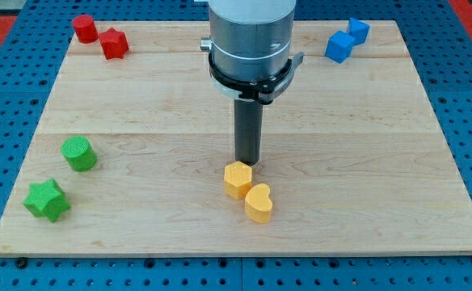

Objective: Push green blocks to the center of the board

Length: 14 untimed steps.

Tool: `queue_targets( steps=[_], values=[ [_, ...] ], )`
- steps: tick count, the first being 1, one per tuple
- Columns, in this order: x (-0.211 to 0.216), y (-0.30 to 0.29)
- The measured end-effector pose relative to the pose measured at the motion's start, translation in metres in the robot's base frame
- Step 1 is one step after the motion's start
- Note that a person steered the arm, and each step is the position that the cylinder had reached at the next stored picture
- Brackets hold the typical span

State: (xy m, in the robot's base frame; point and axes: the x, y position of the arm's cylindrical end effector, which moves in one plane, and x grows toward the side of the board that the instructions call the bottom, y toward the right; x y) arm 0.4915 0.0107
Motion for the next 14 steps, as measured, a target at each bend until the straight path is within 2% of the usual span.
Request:
queue_targets(
  steps=[1,2,3,5,6,7,9,10,11,13,14],
  values=[
    [0.0,-0.007],
    [0.014,-0.076],
    [0.018,-0.094],
    [0.12,-0.204],
    [0.126,-0.222],
    [0.101,-0.249],
    [0.014,-0.246],
    [-0.006,-0.241],
    [-0.008,-0.258],
    [-0.05,-0.281],
    [-0.064,-0.265]
  ],
)
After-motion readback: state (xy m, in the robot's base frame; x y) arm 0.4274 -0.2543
